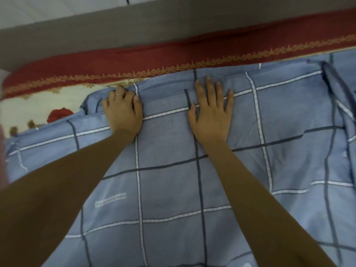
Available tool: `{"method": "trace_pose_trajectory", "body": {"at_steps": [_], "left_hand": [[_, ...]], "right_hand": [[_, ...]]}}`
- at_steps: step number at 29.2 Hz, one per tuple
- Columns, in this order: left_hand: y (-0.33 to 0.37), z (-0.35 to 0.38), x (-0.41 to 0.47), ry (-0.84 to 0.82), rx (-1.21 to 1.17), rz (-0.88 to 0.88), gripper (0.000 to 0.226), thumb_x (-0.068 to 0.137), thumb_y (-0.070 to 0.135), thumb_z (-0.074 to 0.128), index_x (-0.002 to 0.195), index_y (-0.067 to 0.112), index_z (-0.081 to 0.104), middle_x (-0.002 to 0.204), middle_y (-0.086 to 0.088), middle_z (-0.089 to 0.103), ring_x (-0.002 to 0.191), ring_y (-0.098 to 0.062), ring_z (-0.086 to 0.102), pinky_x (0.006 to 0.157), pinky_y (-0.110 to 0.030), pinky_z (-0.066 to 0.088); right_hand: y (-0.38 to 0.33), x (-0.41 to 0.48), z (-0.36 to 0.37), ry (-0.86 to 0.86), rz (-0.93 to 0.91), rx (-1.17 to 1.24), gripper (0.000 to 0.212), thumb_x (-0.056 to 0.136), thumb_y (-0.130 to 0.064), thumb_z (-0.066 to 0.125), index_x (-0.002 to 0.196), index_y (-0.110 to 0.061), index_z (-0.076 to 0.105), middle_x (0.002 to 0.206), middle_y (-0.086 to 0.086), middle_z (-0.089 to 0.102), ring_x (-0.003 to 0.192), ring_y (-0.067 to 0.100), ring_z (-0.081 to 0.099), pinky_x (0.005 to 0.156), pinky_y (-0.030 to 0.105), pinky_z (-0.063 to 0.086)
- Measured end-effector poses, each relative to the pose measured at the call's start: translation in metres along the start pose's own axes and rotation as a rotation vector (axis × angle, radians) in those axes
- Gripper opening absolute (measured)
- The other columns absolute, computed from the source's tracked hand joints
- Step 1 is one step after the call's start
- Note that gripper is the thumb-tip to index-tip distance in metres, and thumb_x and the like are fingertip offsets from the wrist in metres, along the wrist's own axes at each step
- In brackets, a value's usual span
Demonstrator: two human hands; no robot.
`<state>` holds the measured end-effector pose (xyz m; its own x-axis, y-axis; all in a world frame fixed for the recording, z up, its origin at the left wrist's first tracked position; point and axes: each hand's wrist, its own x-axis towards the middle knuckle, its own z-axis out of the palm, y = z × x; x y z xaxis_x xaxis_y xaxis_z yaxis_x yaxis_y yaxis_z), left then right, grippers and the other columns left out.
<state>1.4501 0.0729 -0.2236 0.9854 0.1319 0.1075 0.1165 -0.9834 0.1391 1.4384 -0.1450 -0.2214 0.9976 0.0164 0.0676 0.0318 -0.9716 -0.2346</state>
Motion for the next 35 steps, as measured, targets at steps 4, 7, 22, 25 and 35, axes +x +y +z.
{"method": "trace_pose_trajectory", "body": {"at_steps": [4, 7, 22, 25, 35], "left_hand": [[0.002, -0.004, 0.001, -0.065, -0.007, 0.002, 0.042, 0.096, 0.029, 0.028, 0.094, 0.001, 0.059, 0.106, -0.023, 0.054, 0.095, -0.038, 0.049, 0.083, -0.042, 0.027], [0.0, -0.006, 0.001, -0.148, 0.01, -0.041, 0.042, 0.098, 0.028, 0.029, 0.103, 0.0, 0.06, 0.117, -0.023, 0.053, 0.105, -0.038, 0.047, 0.091, -0.045, 0.026], [-0.003, -0.011, 0.004, -0.241, -0.092, 0.008, 0.049, 0.1, 0.038, 0.024, 0.143, 0.016, 0.037, 0.143, -0.015, 0.04, 0.13, -0.03, 0.034, 0.103, -0.04, 0.019], [-0.008, -0.008, 0.003, -0.218, -0.126, 0.029, 0.05, 0.1, 0.038, 0.025, 0.143, 0.016, 0.038, 0.142, -0.014, 0.041, 0.127, -0.031, 0.036, 0.101, -0.042, 0.02], [-0.02, -0.024, -0.001, -0.27, -0.164, 0.217, 0.047, 0.1, 0.036, 0.025, 0.131, 0.012, 0.05, 0.145, -0.01, 0.038, 0.13, -0.026, 0.035, 0.101, -0.039, 0.024]], "right_hand": [[-0.034, -0.028, -0.008, 0.103, 0.242, 0.1, 0.054, 0.088, -0.019, 0.043, 0.142, -0.011, 0.04, 0.151, 0.01, 0.035, 0.14, 0.027, 0.029, 0.117, 0.042, 0.004], [-0.104, -0.09, -0.013, 0.064, 0.323, 0.27, 0.057, 0.085, -0.016, 0.038, 0.142, -0.009, 0.039, 0.151, 0.009, 0.033, 0.141, 0.024, 0.025, 0.119, 0.039, 0.005], [-0.185, -0.154, 0.03, 0.037, 0.45, 0.038, 0.058, 0.088, -0.025, 0.044, 0.146, -0.021, 0.037, 0.153, -0.001, 0.031, 0.14, 0.018, 0.029, 0.118, 0.042, 0.013], [-0.19, -0.156, 0.036, 0.065, 0.437, -0.015, 0.058, 0.089, -0.026, 0.042, 0.146, -0.021, 0.036, 0.153, -0.001, 0.031, 0.14, 0.019, 0.03, 0.118, 0.044, 0.014], [-0.185, -0.155, 0.036, 0.191, 0.474, 0.067, 0.06, 0.083, -0.024, 0.043, 0.142, -0.016, 0.043, 0.149, 0.003, 0.039, 0.139, 0.021, 0.033, 0.117, 0.043, 0.012]]}}
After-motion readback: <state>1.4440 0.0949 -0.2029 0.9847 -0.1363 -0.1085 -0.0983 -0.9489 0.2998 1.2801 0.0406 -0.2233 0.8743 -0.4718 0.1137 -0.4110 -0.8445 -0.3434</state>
